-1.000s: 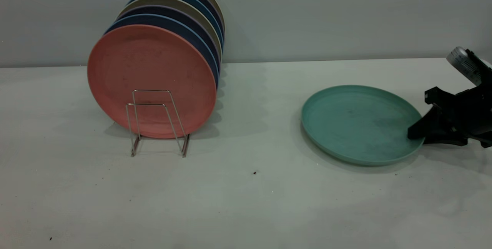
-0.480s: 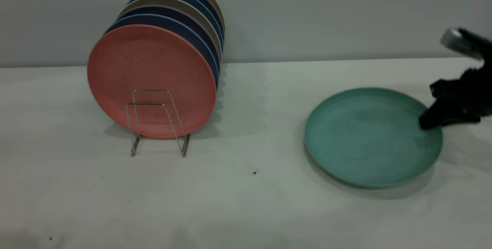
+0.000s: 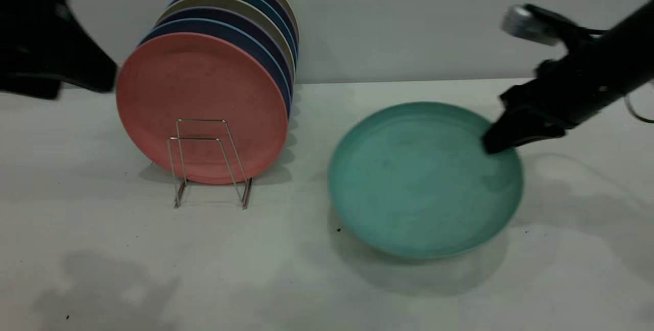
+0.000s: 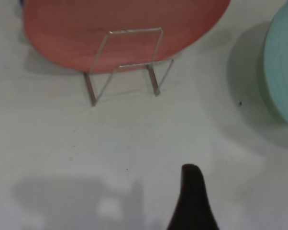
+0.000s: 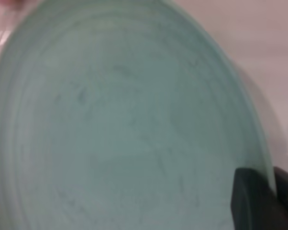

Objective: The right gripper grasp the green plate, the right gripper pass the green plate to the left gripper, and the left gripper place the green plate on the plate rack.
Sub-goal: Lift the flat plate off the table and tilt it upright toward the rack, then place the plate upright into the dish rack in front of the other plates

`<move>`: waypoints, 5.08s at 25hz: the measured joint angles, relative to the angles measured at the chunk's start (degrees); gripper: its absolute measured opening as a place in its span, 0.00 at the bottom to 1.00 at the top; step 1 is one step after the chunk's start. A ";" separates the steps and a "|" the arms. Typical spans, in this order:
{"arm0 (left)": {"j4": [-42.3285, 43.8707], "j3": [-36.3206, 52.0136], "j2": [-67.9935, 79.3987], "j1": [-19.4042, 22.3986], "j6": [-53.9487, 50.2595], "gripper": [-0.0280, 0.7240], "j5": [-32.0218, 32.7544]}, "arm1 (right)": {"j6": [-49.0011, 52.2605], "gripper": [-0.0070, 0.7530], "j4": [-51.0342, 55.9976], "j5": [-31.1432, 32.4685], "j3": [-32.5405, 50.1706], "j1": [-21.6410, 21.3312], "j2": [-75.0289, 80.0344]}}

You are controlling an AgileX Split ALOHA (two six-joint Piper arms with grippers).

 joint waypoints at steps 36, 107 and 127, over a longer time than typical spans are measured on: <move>-13.90 -11.63 22.60 -5.88 7.93 0.19 -4.31 | -12.50 0.12 25.21 15.00 0.17 10.91 -0.05; 35.92 -41.80 28.05 -6.18 48.05 0.14 13.53 | 5.46 0.74 -2.57 14.59 0.17 -4.68 -6.32; 36.82 -41.80 33.86 -6.18 47.88 0.58 13.45 | 5.71 0.74 -2.92 14.15 0.17 -4.68 -6.32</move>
